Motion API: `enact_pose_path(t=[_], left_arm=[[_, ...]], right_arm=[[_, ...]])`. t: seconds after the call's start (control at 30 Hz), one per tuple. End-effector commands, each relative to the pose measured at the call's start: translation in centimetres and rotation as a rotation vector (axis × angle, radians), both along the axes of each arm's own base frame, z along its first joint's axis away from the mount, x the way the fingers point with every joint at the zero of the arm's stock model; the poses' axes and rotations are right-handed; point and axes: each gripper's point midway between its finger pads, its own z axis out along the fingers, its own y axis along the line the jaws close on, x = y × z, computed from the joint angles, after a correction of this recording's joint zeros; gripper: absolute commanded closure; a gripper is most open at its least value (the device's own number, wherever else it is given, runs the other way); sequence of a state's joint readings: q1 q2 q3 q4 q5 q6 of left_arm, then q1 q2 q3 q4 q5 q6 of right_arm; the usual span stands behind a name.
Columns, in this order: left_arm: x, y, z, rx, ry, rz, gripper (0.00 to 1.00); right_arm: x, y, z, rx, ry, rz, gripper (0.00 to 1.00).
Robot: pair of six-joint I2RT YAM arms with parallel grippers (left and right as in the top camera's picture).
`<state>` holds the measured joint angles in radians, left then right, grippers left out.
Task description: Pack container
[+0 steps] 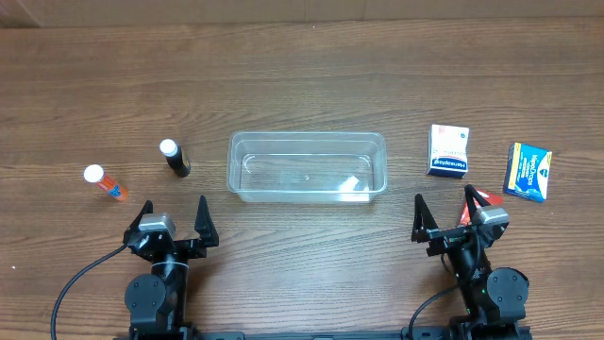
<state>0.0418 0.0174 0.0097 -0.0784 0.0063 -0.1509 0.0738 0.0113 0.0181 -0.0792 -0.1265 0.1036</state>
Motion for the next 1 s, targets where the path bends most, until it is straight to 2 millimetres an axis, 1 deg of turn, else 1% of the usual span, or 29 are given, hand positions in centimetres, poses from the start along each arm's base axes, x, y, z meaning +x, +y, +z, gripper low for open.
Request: enact_pose_path(t=[0.0, 0.1, 0.2, 0.27, 0.33, 0.4, 0.53, 0.6, 0.63, 0.67, 0.73, 0.8, 0.87, 0.9, 0.97], left_arm=[[0.0, 0.4, 0.1, -0.004, -0.011, 0.022, 0.0], [0.0, 0.7, 0.4, -0.009, -0.024, 0.037, 0.0], [-0.1, 0.6, 0.2, -0.011, -0.015, 0.037, 0.0], [-0.1, 0.7, 0.2, -0.011, -0.015, 0.038, 0.0], [-0.1, 0.7, 0.4, -0.011, -0.017, 0.038, 0.0], [-0.3, 0.7, 1.6, -0.01, -0.038, 0.038, 0.0], [-1.1, 0.8, 5.6, -0.005, -0.057, 0.048, 0.0], [-1.2, 0.9, 7.6, -0.004, -0.041, 0.054, 0.0], [-1.1, 1.0, 8.2, -0.004, -0.025, 0.06, 0.0], [-0.9, 1.1, 9.0, -0.004, 0.005, 0.066, 0.0], [-0.2, 1.2, 9.8, 0.007, 0.066, 0.068, 0.0], [1.0, 1.3, 10.1, 0.028, 0.17, 0.065, 0.0], [2.6, 1.3, 10.2, 0.026, 0.303, 0.06, 0.0], [3.6, 1.2, 10.2, 0.022, 0.398, 0.052, 0.0], [4.9, 1.3, 10.2, 0.02, 0.534, 0.05, 0.0]], right_arm=[[0.0, 0.2, -0.1, -0.003, -0.006, 0.008, 0.0], [0.0, 0.2, -0.1, -0.002, -0.005, 0.009, 0.0], [0.0, 0.2, -0.1, 0.003, -0.005, 0.009, 0.0], [-0.2, 0.8, 0.2, 0.088, 0.003, 0.046, 0.0], [-0.3, 1.2, 0.1, 0.116, 0.014, 0.066, 0.0], [-0.3, 1.2, 0.5, 0.135, 0.014, 0.067, 0.0], [-0.7, 0.3, 2.8, 0.134, 0.02, 0.017, 0.0], [-0.9, 0.0, 3.8, 0.132, 0.045, -0.004, 0.0], [-0.9, -0.1, 4.3, 0.13, 0.06, -0.009, 0.0], [-0.8, -0.2, 4.8, 0.128, 0.084, -0.015, 0.0], [-0.5, -0.2, 5.7, 0.124, 0.137, -0.019, 0.0], [0.1, -0.1, 6.5, 0.118, 0.207, -0.023, 0.0], [0.9, -0.1, 7.0, 0.109, 0.3, -0.03, 0.0], [1.7, 0.0, 7.2, 0.098, 0.385, -0.035, 0.0], [2.8, 0.1, 7.3, 0.085, 0.506, -0.043, 0.0]])
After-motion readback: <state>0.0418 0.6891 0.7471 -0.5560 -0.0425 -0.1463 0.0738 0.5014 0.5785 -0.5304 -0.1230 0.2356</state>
